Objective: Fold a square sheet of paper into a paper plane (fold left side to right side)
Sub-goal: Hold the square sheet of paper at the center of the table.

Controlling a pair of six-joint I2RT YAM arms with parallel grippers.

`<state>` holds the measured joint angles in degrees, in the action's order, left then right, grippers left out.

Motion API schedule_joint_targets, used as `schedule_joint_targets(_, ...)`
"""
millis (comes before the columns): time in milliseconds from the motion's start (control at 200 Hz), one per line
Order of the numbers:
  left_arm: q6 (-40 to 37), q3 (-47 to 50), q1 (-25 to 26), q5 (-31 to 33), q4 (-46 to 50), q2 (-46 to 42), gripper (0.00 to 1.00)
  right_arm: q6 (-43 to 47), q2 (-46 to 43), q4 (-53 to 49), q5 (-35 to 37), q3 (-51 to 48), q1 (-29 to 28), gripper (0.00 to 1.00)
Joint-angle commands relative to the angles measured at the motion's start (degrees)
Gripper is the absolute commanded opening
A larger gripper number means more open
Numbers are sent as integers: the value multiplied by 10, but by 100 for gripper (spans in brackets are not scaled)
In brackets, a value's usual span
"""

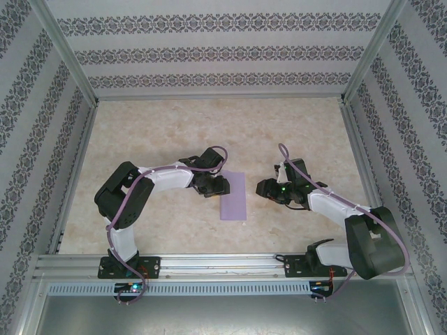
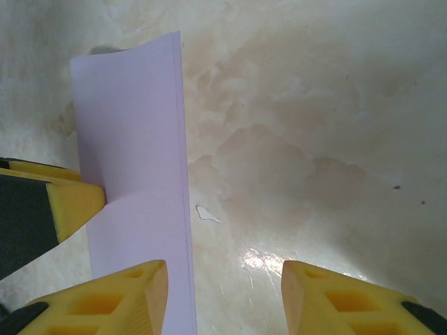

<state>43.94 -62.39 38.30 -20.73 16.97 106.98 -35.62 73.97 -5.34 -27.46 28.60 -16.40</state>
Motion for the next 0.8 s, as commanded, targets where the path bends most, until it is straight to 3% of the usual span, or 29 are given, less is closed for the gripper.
schedule_joint_targets(0,-9,19,25,17,11,66,41,3,5,5,-2,8,-6,47)
schedule_joint_targets(794,-24,1,28,10,26,87,43,-23,49,45,-34,20,-38,44)
